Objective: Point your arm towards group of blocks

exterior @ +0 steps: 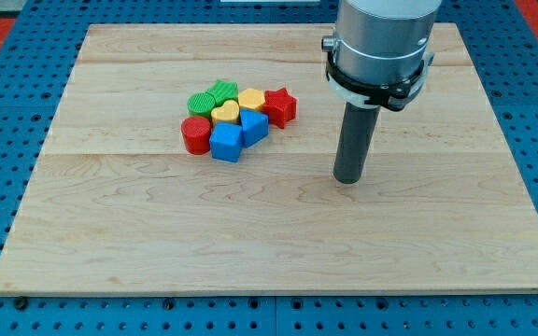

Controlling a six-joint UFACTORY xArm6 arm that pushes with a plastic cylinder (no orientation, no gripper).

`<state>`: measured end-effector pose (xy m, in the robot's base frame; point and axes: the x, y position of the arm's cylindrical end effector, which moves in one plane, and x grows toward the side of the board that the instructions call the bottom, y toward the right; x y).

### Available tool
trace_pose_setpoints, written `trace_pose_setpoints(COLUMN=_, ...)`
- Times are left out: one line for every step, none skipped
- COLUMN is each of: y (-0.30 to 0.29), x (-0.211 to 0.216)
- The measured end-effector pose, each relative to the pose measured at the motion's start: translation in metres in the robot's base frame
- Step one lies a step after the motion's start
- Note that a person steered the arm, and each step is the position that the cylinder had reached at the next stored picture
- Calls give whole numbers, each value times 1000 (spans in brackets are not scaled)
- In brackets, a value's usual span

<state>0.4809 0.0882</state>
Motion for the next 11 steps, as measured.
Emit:
trace_pose_setpoints(y=5, x=1)
trace_pose_setpoints(y=4, x=-12)
trace_pose_setpoints(y=3, x=-13)
trace_pose_setpoints(y=3, x=-15)
trace_pose_setpoints(y=4, x=-10)
trace_pose_setpoints(y=4, x=-10)
trace_pose_setpoints(y=4, x=-10)
trace_pose_setpoints(y=2, x=-10)
trace_pose_setpoints(y=-3, x=-10)
trace_pose_setpoints(y=-11, x=-11)
trace_pose_setpoints(y=-17, x=-18)
